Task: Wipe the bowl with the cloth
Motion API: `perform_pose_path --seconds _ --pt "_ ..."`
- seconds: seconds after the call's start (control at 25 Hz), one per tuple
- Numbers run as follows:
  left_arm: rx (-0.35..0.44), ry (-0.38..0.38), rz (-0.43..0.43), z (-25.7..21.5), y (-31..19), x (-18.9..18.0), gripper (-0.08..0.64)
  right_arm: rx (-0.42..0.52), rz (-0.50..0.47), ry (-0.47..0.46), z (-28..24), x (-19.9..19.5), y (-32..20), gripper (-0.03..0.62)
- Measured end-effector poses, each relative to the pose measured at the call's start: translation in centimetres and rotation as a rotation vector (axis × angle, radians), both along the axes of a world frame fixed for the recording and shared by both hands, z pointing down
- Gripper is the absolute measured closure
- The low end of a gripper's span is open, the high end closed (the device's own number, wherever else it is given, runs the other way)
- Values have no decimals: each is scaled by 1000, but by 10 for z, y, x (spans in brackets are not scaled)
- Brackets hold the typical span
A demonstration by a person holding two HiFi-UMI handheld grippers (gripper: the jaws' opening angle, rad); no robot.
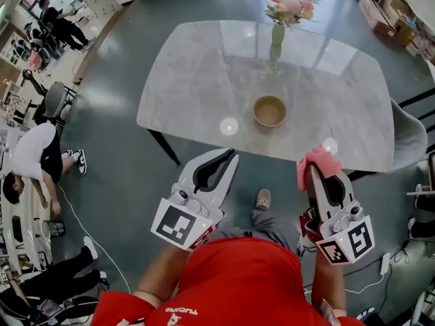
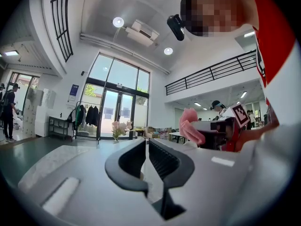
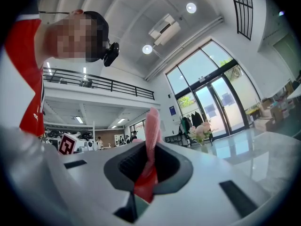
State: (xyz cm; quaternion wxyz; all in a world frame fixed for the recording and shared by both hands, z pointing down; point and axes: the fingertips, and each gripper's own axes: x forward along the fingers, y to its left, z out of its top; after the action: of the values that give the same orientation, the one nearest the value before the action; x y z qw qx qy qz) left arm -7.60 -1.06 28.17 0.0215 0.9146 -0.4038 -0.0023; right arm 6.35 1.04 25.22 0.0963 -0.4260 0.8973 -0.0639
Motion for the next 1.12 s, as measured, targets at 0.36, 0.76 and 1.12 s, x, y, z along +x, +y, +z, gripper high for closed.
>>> perform_pose_path --seconds 0.36,0.76,1.12 --pt "-66 -40 -50 21 -50 22 551 -16 -44 6 11 23 -50 568" --pt "-178 -82 -115 66 -106 38 494 -24 -124 24 30 35 -103 568" --pt "-349 -82 -174 117 -151 34 453 -57 -165 50 45 37 -138 568"
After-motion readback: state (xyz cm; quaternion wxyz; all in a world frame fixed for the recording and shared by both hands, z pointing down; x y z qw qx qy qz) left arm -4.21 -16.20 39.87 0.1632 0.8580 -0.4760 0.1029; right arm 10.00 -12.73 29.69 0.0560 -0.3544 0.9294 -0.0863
